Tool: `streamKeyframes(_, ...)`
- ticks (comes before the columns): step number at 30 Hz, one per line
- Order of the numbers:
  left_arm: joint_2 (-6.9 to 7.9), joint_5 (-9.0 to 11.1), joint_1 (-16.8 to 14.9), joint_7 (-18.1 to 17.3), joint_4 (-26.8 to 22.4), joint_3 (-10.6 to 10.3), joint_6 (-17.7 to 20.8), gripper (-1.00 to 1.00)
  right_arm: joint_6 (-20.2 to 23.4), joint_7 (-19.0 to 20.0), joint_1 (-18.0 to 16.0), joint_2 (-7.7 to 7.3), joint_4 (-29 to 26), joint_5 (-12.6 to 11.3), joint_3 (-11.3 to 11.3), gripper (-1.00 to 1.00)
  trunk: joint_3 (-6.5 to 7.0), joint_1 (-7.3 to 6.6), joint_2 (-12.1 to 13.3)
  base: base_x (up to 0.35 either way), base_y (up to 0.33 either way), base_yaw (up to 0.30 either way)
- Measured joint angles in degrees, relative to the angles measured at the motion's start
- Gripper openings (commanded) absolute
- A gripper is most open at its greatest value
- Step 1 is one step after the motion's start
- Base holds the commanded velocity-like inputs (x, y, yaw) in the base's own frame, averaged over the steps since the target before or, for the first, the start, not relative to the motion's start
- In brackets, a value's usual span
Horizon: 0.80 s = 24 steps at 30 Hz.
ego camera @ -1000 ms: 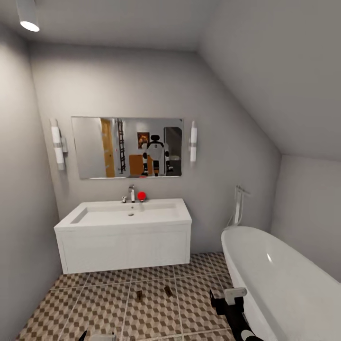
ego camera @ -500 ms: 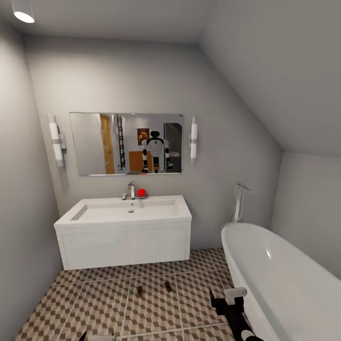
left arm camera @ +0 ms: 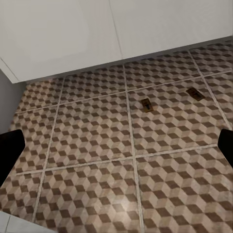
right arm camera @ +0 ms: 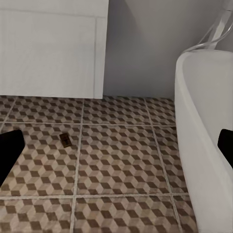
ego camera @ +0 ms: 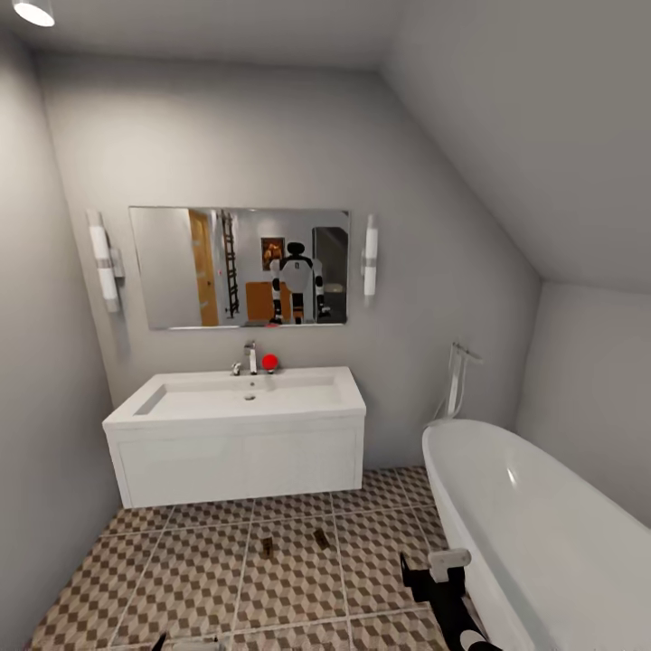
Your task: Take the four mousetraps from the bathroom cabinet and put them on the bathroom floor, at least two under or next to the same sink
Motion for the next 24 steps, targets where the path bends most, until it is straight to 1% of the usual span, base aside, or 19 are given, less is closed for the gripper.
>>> streamKeyframes(10,-0.02,0.0,0.02,0.0,0.0,-0.01,0.01,1.0,0.05,0.0,-0.01,0.15,0.0,0.0,0.01,1.0,-0.93,0.0,0.0,0.0,0.0,0.0)
streamKeyframes(24,-0.5,0.0,0.09,-0.01,0.0,0.05,0.68,1.0,0.06,0.0,-0.02,0.1,0.0,0.0,0.01,1.0,-2.22,0.0,0.0,0.0,0.0,0.0)
